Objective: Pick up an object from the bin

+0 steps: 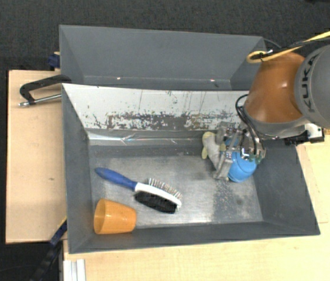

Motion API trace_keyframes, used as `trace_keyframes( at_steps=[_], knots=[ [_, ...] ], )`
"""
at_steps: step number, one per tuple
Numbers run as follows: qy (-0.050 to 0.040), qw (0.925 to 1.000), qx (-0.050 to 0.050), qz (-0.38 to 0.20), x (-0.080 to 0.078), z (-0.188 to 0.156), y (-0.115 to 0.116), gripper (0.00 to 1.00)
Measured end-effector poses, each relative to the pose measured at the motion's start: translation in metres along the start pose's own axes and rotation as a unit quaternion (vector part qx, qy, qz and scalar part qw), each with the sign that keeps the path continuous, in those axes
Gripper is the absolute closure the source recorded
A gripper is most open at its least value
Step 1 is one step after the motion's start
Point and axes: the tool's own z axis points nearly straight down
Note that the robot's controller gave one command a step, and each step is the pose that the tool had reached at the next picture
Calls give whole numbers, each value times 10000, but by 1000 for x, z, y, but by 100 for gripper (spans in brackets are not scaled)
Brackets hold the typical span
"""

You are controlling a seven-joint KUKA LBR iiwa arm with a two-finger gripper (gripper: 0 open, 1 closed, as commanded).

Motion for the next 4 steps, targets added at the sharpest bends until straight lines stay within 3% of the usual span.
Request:
trace_keyframes(
  at_steps=[1, 2, 3, 4],
  knots=[
    [30, 9859, 6, 1673, -8, -11, 11, 0],
    [-76, 9557, -40, 2943, 8, 26, 38, 0],
    [-16, 9561, -5, 2931, 3, 21, 39, 0],
    [-48, 9564, -43, 2919, 1, 17, 42, 100]
  ],
)
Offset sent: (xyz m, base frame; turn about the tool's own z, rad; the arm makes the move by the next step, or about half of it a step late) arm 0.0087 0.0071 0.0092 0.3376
